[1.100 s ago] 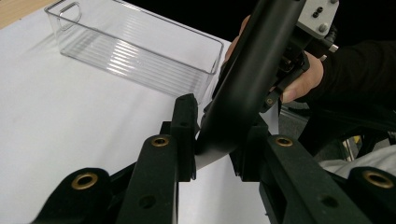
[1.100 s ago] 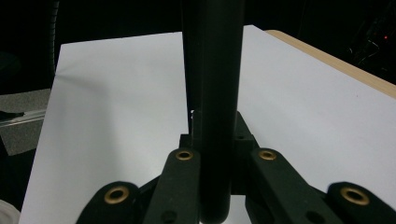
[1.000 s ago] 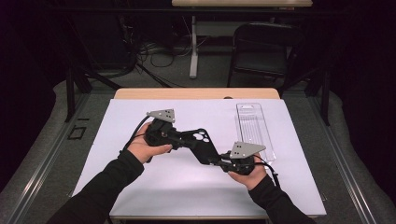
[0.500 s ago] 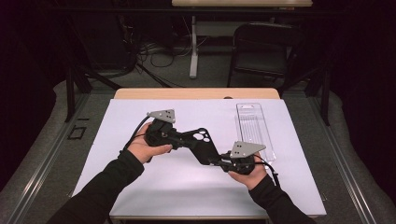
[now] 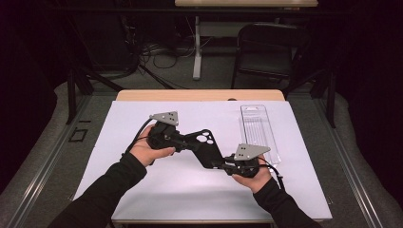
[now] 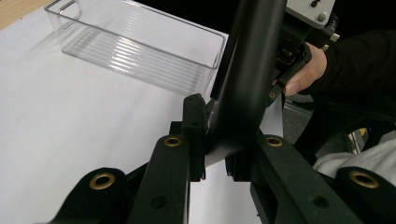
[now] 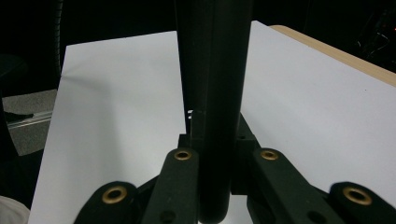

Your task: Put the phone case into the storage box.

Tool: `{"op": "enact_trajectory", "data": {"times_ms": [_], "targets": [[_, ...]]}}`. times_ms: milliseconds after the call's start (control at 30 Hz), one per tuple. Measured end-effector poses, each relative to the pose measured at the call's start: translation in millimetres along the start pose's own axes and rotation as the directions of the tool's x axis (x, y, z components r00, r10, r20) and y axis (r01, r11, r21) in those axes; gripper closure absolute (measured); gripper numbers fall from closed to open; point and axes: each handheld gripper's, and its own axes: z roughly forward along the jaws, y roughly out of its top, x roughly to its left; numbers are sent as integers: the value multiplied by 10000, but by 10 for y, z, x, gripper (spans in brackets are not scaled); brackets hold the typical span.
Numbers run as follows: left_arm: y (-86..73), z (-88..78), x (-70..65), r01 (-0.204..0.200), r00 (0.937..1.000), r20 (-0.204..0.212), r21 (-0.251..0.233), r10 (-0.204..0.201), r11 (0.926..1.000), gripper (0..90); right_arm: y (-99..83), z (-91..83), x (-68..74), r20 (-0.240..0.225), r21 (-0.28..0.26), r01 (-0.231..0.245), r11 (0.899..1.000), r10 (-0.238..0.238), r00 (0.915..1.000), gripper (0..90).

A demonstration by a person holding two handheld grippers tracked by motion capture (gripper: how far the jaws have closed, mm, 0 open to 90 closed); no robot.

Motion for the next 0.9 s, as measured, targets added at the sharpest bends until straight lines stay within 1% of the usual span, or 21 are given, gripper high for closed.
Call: {"op": "enact_trajectory", "data": {"times_ms": [500, 667, 900], "targets": [[-3, -2, 0, 100, 9999, 24, 71, -100, 9999, 811, 0, 3, -1, 26, 74, -108, 9999, 108, 9999, 812], [-1, -10, 2, 141, 9999, 43, 60, -141, 9999, 811, 5, 3, 1, 37, -8, -152, 9999, 152, 9999, 800], [-2, -16, 3, 252, 9997, 53, 78, -252, 9997, 812, 5, 2, -3, 153, 6, -120, 9999, 120, 9998, 759]]}}
